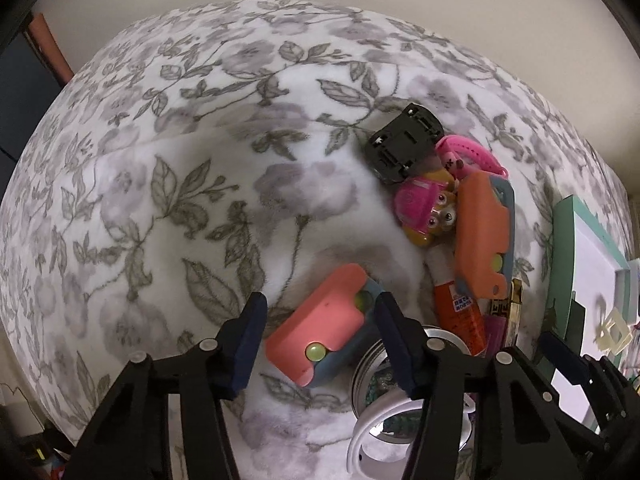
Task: Organize rigid objects
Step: 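Grasp the pink-blue toy with the left gripper while the right approaches the gold lighter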
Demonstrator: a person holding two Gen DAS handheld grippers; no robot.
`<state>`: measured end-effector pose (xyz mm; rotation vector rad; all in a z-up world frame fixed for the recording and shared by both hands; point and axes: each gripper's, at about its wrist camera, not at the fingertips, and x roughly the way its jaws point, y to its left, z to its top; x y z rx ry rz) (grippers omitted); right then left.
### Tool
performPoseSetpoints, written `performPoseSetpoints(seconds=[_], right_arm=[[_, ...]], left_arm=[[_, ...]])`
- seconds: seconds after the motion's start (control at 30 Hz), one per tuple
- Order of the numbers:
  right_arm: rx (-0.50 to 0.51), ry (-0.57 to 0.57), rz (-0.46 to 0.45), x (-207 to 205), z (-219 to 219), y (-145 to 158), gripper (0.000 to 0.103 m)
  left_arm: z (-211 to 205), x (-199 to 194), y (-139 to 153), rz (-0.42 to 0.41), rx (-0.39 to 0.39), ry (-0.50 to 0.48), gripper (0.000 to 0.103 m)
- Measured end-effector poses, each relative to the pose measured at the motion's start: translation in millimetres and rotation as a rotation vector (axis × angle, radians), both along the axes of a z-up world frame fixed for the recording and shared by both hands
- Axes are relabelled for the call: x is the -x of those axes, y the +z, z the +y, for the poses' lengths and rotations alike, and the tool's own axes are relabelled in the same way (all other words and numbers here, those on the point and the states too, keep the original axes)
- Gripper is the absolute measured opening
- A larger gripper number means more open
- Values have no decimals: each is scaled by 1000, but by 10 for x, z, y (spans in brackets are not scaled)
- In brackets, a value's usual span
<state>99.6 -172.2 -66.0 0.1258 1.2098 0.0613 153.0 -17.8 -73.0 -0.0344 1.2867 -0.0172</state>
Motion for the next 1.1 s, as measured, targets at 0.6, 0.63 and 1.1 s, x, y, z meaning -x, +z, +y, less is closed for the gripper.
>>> performPoseSetpoints(seconds=[0.6,0.63,1.1], right_arm=[[-3,-1,3,-3,1,-7,48],[-2,-1,3,-1,-4,-9,48],[-8,2,5,-11,19,-33,42]], left_arm=[[31,-64,-95,25,109,19,59],[24,-79,-108,27,107,20,59],[316,-89,-242,79,-4,127,49]])
